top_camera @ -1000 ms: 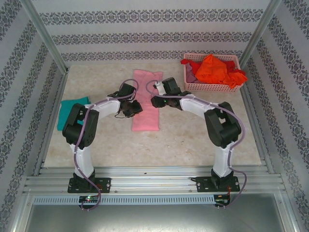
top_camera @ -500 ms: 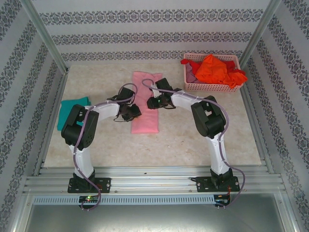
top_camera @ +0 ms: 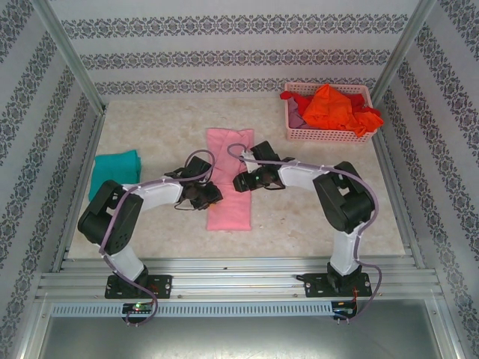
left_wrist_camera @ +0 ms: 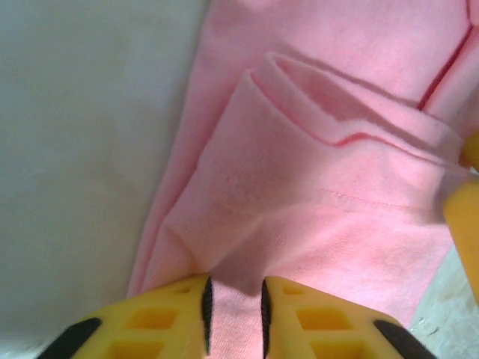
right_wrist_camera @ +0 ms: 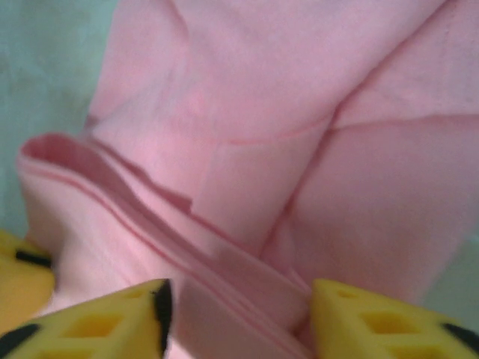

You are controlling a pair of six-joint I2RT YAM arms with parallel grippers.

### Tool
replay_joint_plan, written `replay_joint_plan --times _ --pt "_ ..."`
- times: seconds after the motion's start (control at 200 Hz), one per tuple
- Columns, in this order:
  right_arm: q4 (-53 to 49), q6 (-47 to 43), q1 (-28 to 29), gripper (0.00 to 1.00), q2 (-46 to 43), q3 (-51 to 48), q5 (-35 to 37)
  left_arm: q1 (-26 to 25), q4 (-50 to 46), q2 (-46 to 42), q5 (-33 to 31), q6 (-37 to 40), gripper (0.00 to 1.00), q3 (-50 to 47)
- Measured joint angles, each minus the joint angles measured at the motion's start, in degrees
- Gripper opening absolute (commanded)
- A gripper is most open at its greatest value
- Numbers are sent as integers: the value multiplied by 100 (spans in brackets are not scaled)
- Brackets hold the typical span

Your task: Fold and stack the t-shirts

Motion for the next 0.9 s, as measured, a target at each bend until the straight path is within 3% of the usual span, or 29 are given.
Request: replay_joint_plan --times 0.225,0.415,0.639,0.904 --pt "155 -1497 120 78 -1440 -798 280 232 -162 -662 -426 39 58 9" --pt "48 -3147 1231 76 -2087 -1261 557 1158 -223 -741 -490 208 75 2" --pt "-487 -4155 2315 64 -1840 -1187 789 1770 -555 -763 -511 527 79 -4" --pt "-918 -4588 2465 52 -1150 -815 968 1814 -632 -892 -529 629 79 -195"
